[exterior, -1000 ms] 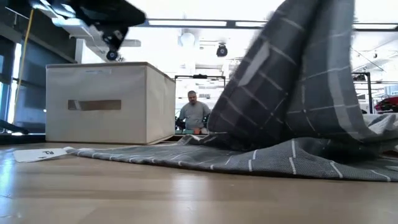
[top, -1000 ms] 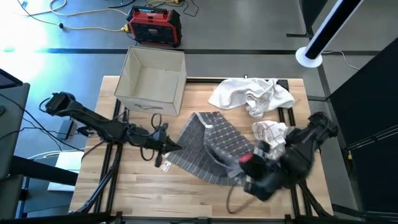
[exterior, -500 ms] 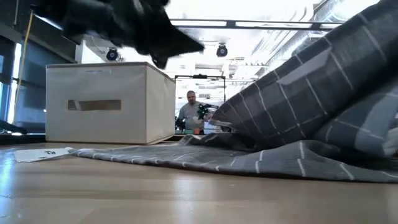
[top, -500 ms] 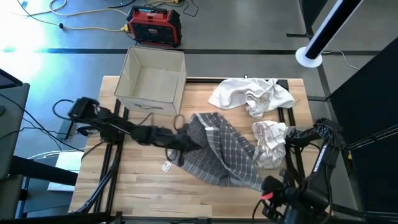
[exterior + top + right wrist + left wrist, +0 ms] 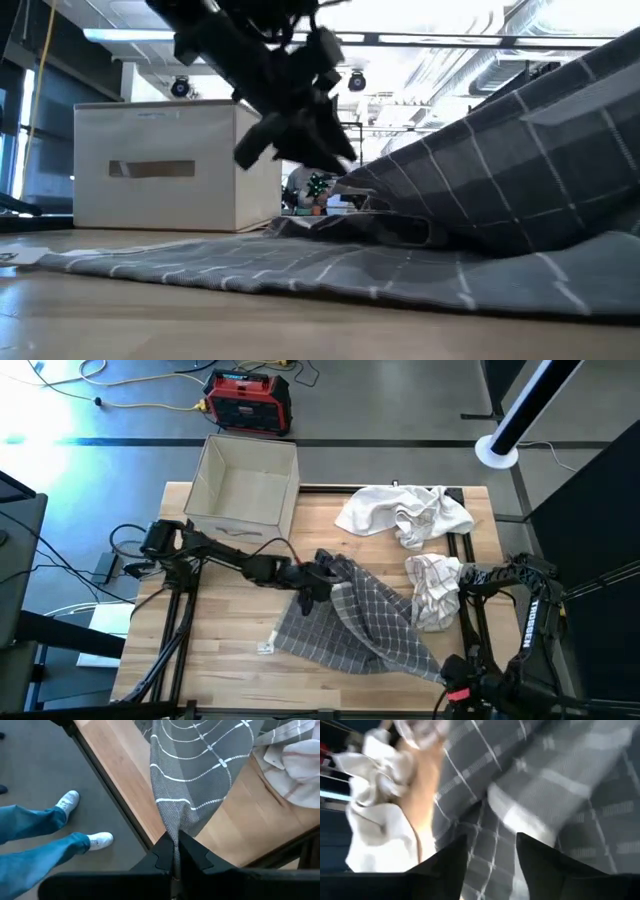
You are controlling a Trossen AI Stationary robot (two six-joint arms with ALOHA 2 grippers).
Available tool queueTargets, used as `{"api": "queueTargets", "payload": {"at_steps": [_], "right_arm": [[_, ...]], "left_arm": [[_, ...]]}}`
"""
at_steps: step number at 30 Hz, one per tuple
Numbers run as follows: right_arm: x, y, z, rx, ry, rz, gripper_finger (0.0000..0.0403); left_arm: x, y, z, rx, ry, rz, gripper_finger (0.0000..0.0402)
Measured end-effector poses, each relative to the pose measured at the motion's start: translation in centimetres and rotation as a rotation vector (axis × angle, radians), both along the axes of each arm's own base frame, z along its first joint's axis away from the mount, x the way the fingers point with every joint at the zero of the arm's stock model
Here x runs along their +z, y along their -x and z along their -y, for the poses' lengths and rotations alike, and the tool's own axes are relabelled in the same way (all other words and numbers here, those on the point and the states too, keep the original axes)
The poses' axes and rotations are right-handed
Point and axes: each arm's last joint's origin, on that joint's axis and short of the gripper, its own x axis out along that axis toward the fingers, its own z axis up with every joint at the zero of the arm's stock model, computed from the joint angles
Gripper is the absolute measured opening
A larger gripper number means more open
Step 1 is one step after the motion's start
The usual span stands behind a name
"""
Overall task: Fold towel
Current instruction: Fold the gray towel
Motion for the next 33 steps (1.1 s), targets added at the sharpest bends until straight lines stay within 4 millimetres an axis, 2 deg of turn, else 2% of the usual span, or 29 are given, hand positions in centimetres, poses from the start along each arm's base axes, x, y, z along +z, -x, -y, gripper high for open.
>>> {"api": "queueTargets", "payload": {"at_steps": [4, 7, 17, 21, 25, 30, 33], "right_arm": [[0.0, 0.1, 0.2, 0.001, 0.025, -0.009, 0.0], [-0.1, 0.2, 0.4, 0.002, 0.046, -0.018, 0.0], [-0.1, 0.3, 0.8, -0.002, 0.1, -0.013, 0.0], [-0.1, 0.3, 0.8, -0.003, 0.1, -0.013, 0.0], [0.0, 0.3, 0.9, -0.003, 0.108, -0.015, 0.0], [0.0, 0.3, 1.0, -0.03, 0.107, -0.011, 0.0], [0.0, 0.3, 1.1, -0.059, 0.111, 0.003, 0.0]], "left_arm": [[-1.0, 0.9, 0.7, -0.023, -0.016, -0.133, 0.0184], [-1.7, 0.9, 1.3, -0.044, 0.011, -0.157, 0.0186], [-4.2, -1.3, 2.1, -0.01, -0.024, -0.016, 0.0186], [-4.0, -1.3, 1.9, 0.035, -0.058, -0.002, 0.0181], [-3.8, -1.4, 1.2, 0.136, -0.001, 0.035, 0.0133], [-3.2, -1.9, 1.5, 0.121, 0.094, 0.052, 0.002], [-2.8, -1.9, 1.8, 0.143, 0.128, 0.047, 0.0012]]}}
